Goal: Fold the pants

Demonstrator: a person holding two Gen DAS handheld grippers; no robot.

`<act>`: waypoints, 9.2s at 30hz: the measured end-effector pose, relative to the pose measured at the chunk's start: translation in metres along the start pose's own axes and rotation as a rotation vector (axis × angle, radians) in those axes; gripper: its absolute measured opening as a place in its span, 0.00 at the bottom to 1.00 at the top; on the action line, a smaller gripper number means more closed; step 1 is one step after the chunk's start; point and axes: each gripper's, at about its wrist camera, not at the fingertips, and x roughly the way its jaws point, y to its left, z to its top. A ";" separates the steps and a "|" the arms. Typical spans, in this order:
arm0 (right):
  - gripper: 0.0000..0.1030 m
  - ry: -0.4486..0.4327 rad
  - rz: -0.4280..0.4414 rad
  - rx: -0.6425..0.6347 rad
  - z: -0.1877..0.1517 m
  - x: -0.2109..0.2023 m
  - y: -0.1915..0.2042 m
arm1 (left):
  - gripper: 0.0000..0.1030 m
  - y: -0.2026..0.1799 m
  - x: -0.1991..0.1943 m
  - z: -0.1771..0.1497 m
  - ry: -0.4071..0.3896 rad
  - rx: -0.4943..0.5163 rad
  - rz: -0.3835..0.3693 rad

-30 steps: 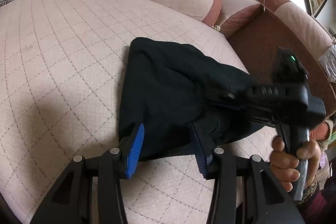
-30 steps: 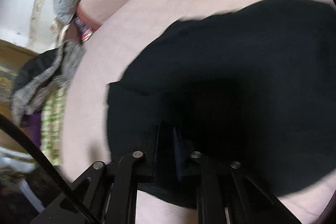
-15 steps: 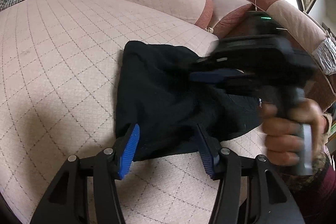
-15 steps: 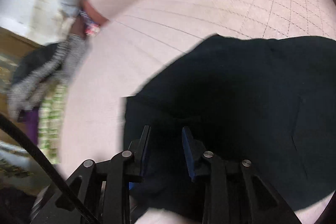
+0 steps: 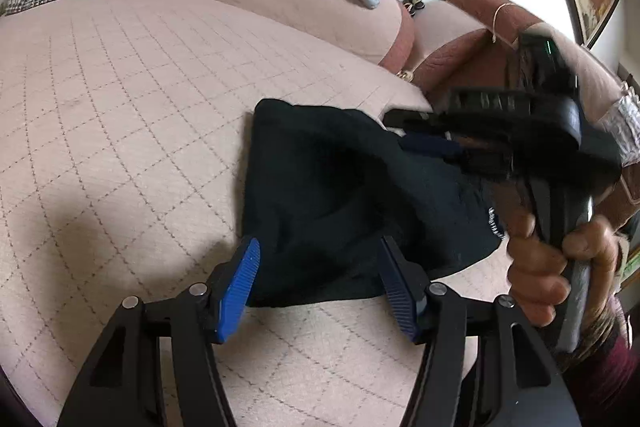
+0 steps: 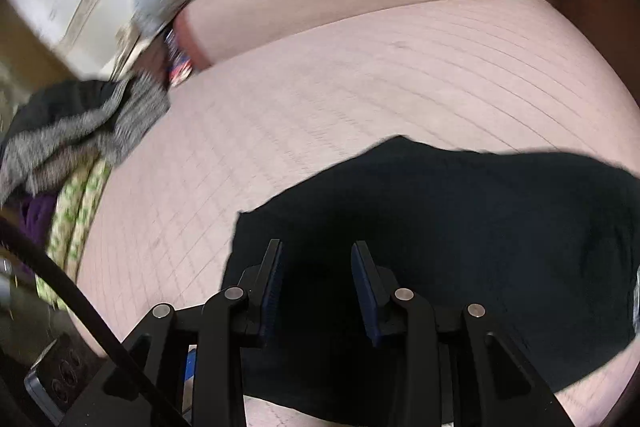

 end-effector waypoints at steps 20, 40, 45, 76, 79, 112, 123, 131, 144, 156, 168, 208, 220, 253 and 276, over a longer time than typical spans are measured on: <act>0.45 -0.027 -0.129 -0.026 0.030 0.008 0.005 | 0.61 -0.001 0.012 -0.005 0.025 0.037 0.064; 0.54 -0.349 -0.239 0.402 -0.124 -0.141 -0.145 | 0.66 -0.064 -0.001 0.051 0.017 0.239 0.074; 0.59 -0.375 -0.281 0.585 -0.143 -0.149 -0.186 | 0.66 -0.121 0.042 0.094 0.136 0.283 -0.043; 0.23 -0.361 0.087 0.704 -0.140 -0.108 -0.243 | 0.15 -0.317 0.288 0.080 0.605 0.775 -0.110; 0.22 -0.393 0.053 0.603 -0.135 -0.119 -0.220 | 0.14 -0.306 0.250 0.092 0.528 0.736 -0.156; 0.71 -0.142 -0.176 -0.641 -0.175 -0.033 0.118 | 0.53 0.108 0.007 0.092 0.068 -0.388 -0.292; 0.71 -0.241 -0.132 -0.141 -0.101 -0.113 0.002 | 0.56 -0.003 0.001 0.103 0.052 -0.031 -0.163; 0.69 -0.098 -0.226 -0.013 -0.093 -0.051 -0.045 | 0.60 0.012 0.065 0.075 0.169 0.048 0.220; 0.69 -0.141 -0.024 0.092 -0.031 -0.063 -0.038 | 0.65 -0.016 -0.017 0.062 -0.018 0.040 0.060; 0.61 0.044 -0.022 0.348 0.051 0.070 -0.062 | 0.65 -0.017 0.033 0.026 0.160 0.133 0.048; 0.67 -0.149 -0.087 0.240 -0.011 -0.042 -0.086 | 0.66 -0.037 -0.015 0.024 0.009 0.209 0.039; 0.75 -0.422 -0.292 -0.128 -0.130 -0.074 -0.021 | 0.74 -0.050 -0.035 -0.004 -0.011 0.214 0.514; 0.76 -0.418 -0.328 -0.161 -0.132 -0.068 -0.015 | 0.74 -0.047 -0.029 -0.008 0.011 0.217 0.509; 0.52 -0.019 0.237 0.245 -0.002 0.054 -0.139 | 0.54 -0.011 0.082 0.061 0.231 0.063 -0.071; 0.20 -0.072 0.127 0.046 0.062 0.017 0.011 | 0.30 0.071 0.010 0.135 0.072 -0.062 -0.153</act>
